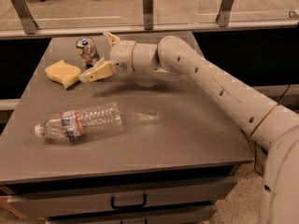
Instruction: Move redbull can near sponge
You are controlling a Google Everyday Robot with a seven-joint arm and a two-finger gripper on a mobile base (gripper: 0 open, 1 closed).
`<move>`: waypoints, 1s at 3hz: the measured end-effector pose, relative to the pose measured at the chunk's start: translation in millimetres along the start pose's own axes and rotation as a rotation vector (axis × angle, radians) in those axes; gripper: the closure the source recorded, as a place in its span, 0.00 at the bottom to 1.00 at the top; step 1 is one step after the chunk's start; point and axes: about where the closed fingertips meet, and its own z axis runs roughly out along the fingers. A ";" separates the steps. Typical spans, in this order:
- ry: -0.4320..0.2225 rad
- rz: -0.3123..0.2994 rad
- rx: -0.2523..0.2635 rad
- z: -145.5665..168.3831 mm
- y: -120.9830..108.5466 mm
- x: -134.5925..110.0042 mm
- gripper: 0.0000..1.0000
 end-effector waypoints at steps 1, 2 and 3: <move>0.074 -0.120 0.112 -46.7 -21.5 -22.7 0.00; 0.127 -0.171 0.254 -99.1 -38.2 -34.2 0.00; 0.132 -0.174 0.281 -108.6 -43.2 -35.0 0.00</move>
Offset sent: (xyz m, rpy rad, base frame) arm 0.0061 -0.1812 0.0701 -0.1630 -0.2251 -0.4659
